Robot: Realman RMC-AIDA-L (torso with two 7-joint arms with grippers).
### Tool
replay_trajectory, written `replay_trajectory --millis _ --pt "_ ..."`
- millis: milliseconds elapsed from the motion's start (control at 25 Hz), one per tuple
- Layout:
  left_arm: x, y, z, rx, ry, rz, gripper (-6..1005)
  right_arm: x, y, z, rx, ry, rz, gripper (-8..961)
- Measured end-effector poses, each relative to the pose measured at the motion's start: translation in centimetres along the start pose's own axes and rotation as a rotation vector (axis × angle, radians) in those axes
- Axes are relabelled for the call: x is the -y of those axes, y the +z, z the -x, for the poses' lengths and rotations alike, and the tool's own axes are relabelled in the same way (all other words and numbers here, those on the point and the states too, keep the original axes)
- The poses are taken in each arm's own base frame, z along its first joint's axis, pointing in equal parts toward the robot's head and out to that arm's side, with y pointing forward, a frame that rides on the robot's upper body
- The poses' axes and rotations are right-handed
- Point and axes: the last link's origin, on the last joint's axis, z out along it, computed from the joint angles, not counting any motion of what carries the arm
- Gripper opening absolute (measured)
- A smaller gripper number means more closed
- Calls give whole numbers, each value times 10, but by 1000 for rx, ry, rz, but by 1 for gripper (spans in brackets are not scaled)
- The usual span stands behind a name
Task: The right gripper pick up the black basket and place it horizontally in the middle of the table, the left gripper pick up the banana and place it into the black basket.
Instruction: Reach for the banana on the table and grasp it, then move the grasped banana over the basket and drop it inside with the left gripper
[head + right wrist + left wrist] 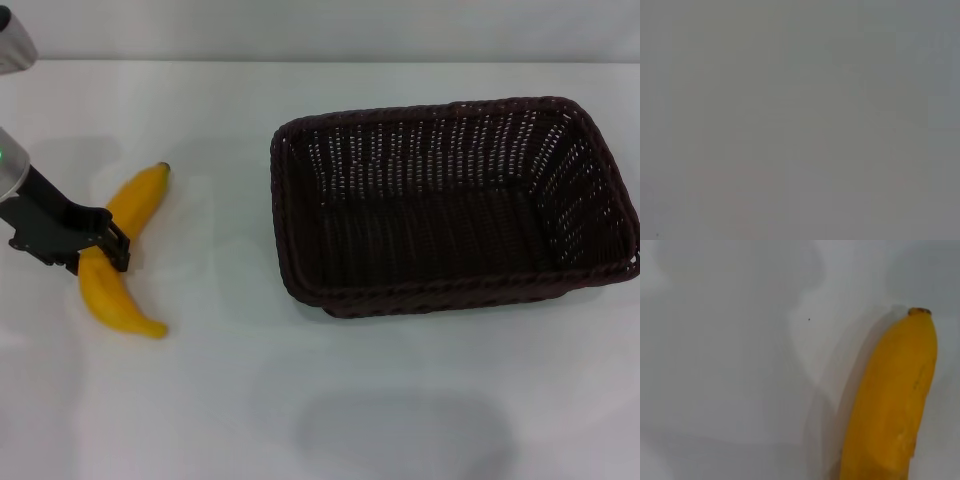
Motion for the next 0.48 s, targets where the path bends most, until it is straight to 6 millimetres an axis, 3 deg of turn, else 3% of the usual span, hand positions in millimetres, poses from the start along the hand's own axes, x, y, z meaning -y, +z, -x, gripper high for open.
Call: replay_trajectory --millis 200,360,400,440,480 --pt "-1 -13 -7 -48 45 8 552 2 -4 -1 -5 -4 -4 669" --pt "-1 -54 -17 -193 89 88 519 4 -7 -1 -5 -4 -8 669" --pt "-11 -78 -20 -261 165 147 519 4 -7 -1 -3 -3 -5 669" --pt "-11 -78 -20 -261 165 147 519 3 -7 0 3 1 4 669" --pt "-20 -92 -21 -295 222 184 519 2 -7 1 5 1 6 669"
